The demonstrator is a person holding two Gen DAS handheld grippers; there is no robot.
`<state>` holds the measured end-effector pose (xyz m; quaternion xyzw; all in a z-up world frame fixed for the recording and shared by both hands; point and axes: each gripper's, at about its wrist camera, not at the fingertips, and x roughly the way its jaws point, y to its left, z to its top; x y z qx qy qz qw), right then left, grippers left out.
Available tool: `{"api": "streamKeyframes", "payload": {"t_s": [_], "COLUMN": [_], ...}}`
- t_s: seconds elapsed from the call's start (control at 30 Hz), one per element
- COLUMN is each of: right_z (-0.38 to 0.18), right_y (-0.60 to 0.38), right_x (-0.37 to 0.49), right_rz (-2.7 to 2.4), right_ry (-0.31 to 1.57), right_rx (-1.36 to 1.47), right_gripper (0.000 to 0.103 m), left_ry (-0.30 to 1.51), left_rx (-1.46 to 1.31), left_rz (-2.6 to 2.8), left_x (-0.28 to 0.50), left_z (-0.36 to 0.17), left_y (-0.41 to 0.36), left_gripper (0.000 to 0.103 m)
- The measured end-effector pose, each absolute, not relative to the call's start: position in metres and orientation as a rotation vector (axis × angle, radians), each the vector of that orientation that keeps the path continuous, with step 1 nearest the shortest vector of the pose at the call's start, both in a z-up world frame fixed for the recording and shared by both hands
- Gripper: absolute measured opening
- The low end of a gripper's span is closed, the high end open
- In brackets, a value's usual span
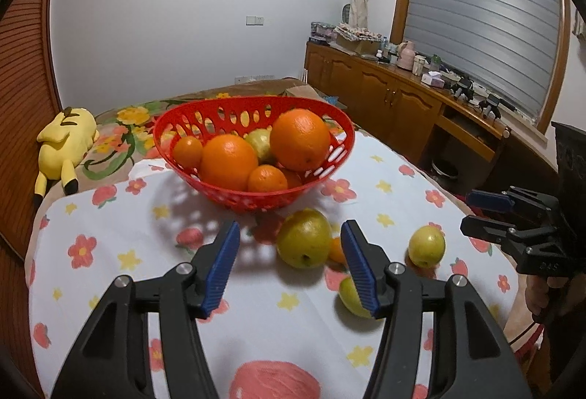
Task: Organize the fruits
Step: 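Move the left tool to the pale green fruit while the right tool approaches the yellow pomelo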
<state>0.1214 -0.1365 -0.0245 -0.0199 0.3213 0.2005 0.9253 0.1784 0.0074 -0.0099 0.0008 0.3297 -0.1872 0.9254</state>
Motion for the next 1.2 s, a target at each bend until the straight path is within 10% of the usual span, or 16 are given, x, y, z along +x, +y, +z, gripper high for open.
{"api": "streamKeyframes", "payload": {"t_s": [1.2], "right_z": [-0.098], "right_y": [-0.148], "right_x": [0.15], "right_rz": [0.373], "right_ry": [0.816], "right_rx": [-0.029], "right_gripper": [0.066], "left_ry": [0.792], "left_rx": [0.001], "left_rz": [-0.438], "left_x": [0.174], "left_z": [-0.053], "left_y": [-0.03], "left_gripper": [0.064]}}
